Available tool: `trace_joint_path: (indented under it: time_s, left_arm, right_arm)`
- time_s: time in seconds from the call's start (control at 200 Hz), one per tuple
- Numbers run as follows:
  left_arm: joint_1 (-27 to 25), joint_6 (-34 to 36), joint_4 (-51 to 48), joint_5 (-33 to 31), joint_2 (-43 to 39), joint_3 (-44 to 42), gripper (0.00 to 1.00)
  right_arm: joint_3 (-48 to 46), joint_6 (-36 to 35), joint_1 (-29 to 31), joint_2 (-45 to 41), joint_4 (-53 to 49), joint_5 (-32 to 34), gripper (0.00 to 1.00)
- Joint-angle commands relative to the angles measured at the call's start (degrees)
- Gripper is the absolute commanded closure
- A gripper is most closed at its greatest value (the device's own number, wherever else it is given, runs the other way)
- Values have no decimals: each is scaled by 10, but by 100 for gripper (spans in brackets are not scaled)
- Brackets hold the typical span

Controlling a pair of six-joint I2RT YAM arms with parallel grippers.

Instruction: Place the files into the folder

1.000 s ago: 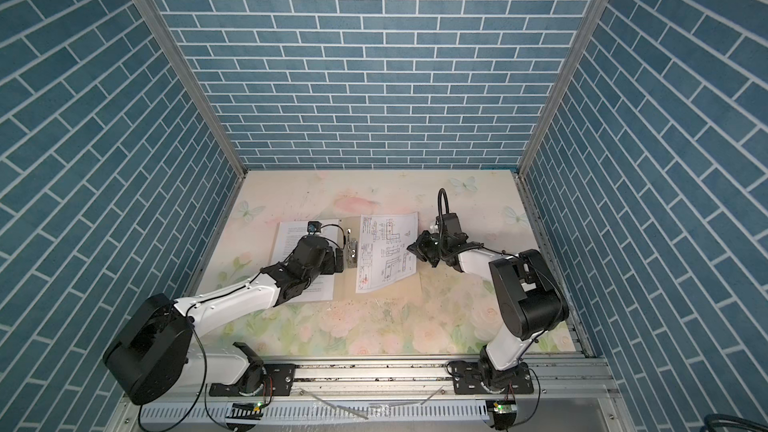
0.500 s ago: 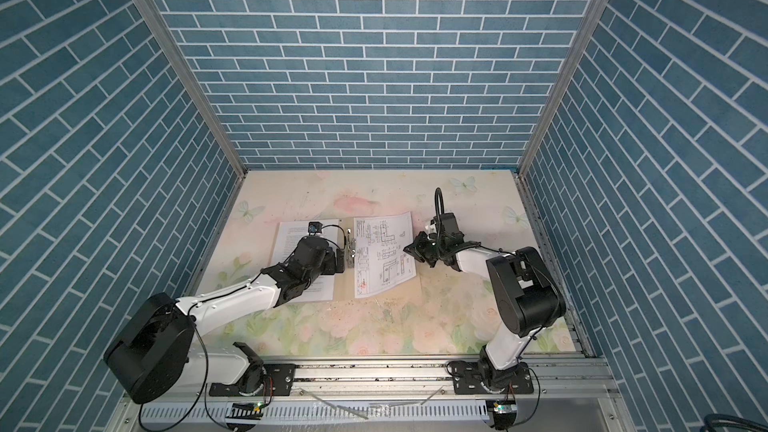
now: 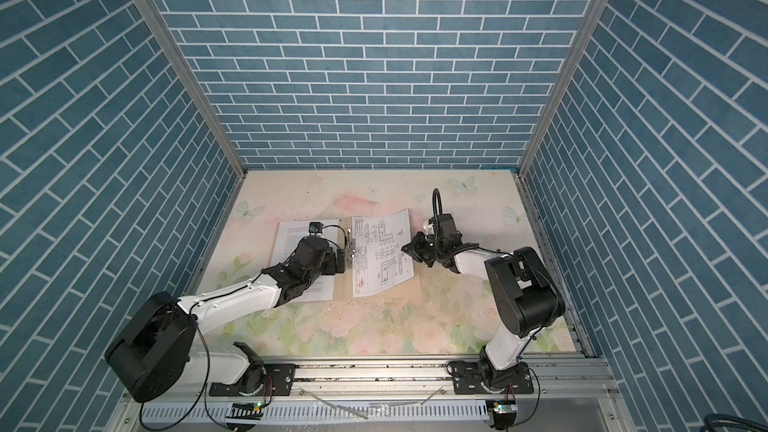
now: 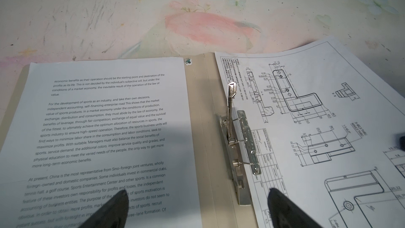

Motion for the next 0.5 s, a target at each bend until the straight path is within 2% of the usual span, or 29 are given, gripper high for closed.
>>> trace_joint_path:
  time_s: [0.0, 0.345, 0.405, 0.495]
  left_arm:
    - [4, 1, -1, 0, -3, -8, 0]
    - [4, 1, -1, 2, -3, -8, 0]
    - [4, 0, -2, 1, -4, -8, 0]
    - [4, 0, -3, 1, -4, -8, 0]
  right_arm:
    - [-18, 13, 4, -5, 7, 13, 100]
    - [-19, 5, 4, -9, -6, 17, 100]
    - [-18, 2, 4, -13, -12, 22, 94]
    - [-17, -2, 4, -17, -21, 25, 80]
